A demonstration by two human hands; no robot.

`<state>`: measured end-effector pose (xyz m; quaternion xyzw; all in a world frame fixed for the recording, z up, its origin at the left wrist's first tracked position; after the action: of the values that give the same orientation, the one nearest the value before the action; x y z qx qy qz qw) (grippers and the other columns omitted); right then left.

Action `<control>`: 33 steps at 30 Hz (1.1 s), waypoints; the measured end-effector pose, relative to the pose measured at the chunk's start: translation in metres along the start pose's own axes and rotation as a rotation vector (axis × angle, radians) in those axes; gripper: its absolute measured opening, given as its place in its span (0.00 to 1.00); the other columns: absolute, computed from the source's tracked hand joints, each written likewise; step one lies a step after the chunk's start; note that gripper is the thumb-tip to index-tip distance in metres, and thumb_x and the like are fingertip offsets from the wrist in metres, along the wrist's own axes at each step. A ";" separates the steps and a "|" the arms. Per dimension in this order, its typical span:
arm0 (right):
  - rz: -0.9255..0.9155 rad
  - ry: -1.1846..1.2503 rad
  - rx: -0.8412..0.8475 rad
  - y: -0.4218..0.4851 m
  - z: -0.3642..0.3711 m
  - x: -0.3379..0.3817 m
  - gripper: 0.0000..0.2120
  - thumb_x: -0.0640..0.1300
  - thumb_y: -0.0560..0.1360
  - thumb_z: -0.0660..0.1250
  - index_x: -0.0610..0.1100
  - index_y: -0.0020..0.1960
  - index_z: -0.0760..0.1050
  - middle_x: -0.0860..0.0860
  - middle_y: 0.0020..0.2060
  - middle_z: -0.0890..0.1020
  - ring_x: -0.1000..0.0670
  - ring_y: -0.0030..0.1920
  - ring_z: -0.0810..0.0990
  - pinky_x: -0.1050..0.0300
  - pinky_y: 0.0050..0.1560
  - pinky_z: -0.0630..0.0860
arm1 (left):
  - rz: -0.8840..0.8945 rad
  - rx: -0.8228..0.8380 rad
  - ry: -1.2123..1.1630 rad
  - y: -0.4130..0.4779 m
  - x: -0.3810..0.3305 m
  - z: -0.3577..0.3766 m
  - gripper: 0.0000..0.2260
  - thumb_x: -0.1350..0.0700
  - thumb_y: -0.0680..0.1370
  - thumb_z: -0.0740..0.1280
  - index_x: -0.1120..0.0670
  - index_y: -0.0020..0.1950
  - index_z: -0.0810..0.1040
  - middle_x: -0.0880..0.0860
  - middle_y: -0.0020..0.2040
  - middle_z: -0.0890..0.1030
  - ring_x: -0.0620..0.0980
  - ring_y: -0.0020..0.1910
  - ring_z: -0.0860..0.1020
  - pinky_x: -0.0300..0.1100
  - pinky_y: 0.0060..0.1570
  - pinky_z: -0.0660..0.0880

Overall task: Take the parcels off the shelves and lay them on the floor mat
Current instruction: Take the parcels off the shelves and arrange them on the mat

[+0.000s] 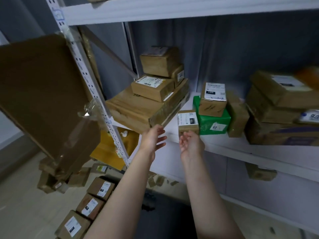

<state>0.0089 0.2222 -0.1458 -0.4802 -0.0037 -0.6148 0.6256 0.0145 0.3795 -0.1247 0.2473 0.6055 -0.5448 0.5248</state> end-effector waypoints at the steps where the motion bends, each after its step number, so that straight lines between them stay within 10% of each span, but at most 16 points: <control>1: -0.018 -0.005 -0.013 0.006 0.000 0.007 0.12 0.31 0.75 0.62 0.38 0.57 0.77 0.46 0.42 0.81 0.50 0.38 0.78 0.61 0.38 0.75 | -0.002 -0.003 0.006 0.004 -0.002 0.006 0.10 0.52 0.78 0.66 0.58 0.53 0.77 0.55 0.51 0.82 0.54 0.50 0.82 0.48 0.49 0.79; 7: -0.149 -0.026 -0.126 0.045 -0.012 0.051 0.05 0.33 0.74 0.63 0.40 0.44 0.76 0.47 0.39 0.83 0.53 0.37 0.81 0.64 0.30 0.75 | -0.007 -0.022 0.076 0.024 -0.010 0.045 0.15 0.52 0.79 0.66 0.59 0.62 0.77 0.55 0.57 0.81 0.54 0.54 0.80 0.46 0.48 0.79; 14: -0.670 -0.294 -0.175 0.064 -0.002 0.127 0.11 0.42 0.65 0.73 0.48 0.47 0.78 0.48 0.49 0.84 0.48 0.51 0.83 0.47 0.51 0.82 | 0.011 -0.033 0.129 0.048 -0.015 0.087 0.13 0.51 0.80 0.64 0.56 0.61 0.76 0.53 0.57 0.79 0.54 0.58 0.78 0.52 0.59 0.76; 22: -1.044 -0.688 -0.253 0.054 0.027 0.159 0.43 0.51 0.62 0.80 0.41 0.72 0.67 0.44 0.68 0.72 0.43 0.68 0.68 0.50 0.70 0.65 | 0.044 -0.089 0.153 0.068 -0.016 0.114 0.11 0.50 0.80 0.62 0.56 0.54 0.77 0.50 0.44 0.80 0.51 0.47 0.78 0.49 0.56 0.73; 25: -1.113 -0.763 -0.214 0.058 0.040 0.160 0.44 0.50 0.62 0.80 0.40 0.72 0.67 0.43 0.70 0.71 0.42 0.69 0.68 0.59 0.67 0.59 | 0.039 -0.118 0.144 0.071 -0.015 0.111 0.09 0.50 0.80 0.61 0.55 0.52 0.76 0.50 0.41 0.79 0.52 0.44 0.77 0.50 0.55 0.74; 33: -1.123 -0.982 -0.214 0.076 0.058 0.151 0.38 0.53 0.63 0.79 0.49 0.70 0.73 0.40 0.75 0.63 0.37 0.69 0.66 0.45 0.65 0.65 | 0.041 -0.179 0.109 0.074 -0.020 0.105 0.16 0.51 0.82 0.59 0.60 0.63 0.76 0.54 0.49 0.78 0.51 0.47 0.76 0.46 0.48 0.76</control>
<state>0.1389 0.1254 -0.0703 -0.6832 -0.4668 -0.5534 0.0947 0.1240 0.3099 -0.1213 0.2412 0.6742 -0.4633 0.5221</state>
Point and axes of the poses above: each hand's wrist, its own y-axis towards the middle knuckle, its own z-axis out of the palm, x = y × z, the point moved 9 cm from there along y, towards the middle knuckle
